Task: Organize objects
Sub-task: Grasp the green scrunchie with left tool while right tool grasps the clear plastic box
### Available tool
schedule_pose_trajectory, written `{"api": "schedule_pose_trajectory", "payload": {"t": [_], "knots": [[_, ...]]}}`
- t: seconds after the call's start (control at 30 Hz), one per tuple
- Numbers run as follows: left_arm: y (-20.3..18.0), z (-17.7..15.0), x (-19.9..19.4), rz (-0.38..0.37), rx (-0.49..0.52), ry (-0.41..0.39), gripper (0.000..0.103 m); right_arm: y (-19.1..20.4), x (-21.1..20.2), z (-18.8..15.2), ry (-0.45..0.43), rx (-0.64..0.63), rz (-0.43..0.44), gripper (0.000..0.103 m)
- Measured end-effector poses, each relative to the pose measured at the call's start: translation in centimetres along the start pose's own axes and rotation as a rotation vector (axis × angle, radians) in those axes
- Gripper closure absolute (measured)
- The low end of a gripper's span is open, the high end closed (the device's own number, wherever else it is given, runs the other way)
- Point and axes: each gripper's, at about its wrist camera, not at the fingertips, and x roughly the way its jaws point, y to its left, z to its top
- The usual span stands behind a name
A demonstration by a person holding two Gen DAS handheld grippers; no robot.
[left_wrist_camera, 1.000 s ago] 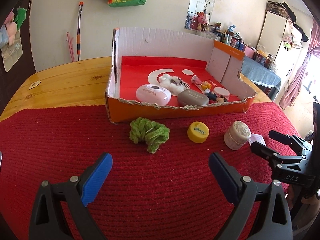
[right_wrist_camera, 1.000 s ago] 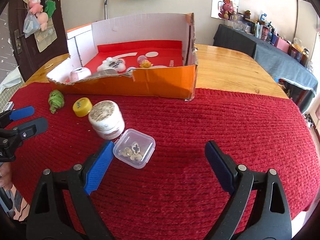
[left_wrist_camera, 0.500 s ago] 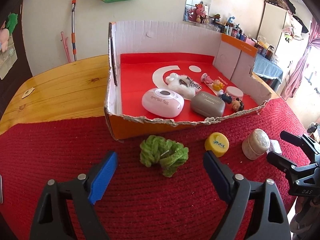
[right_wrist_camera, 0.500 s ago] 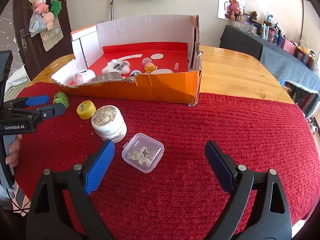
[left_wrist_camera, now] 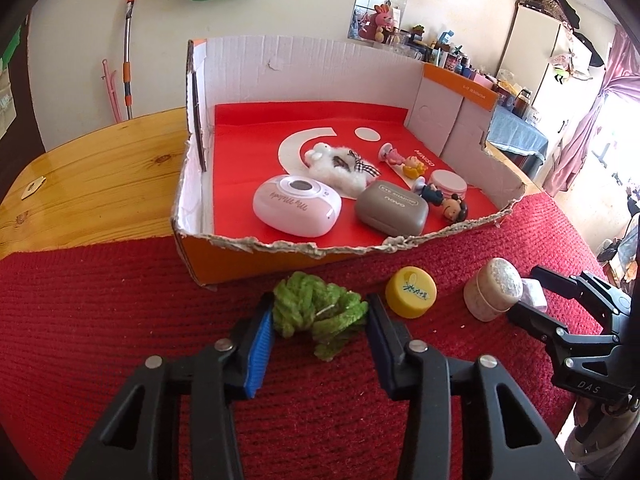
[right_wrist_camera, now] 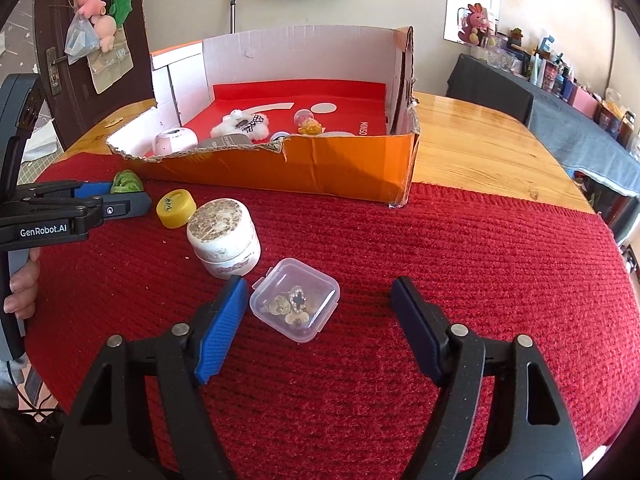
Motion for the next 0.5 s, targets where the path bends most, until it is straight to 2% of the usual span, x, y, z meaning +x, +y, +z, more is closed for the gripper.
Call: {"api": "schedule_pose_trajectory", "payload": {"t": [0.1,0.17,0.5], "knots": [[-0.2,-0.1,-0.1,0.004,0.007,-0.006,0.060,0.2,-0.1,-0.1,-0.008,-0.011,0.012,0.054],[-0.3,-0.3,-0.3,0.010,0.012,-0.013,0.060,0.3,-0.2,-0.1,-0.013,-0.022,0.022,0.061],[-1.6,-0.9,-3.9,0.002,0.043,-0.094,0.061,0.3,-1.8,0.3,-0.052,-0.021,0.042,0.062]]}}
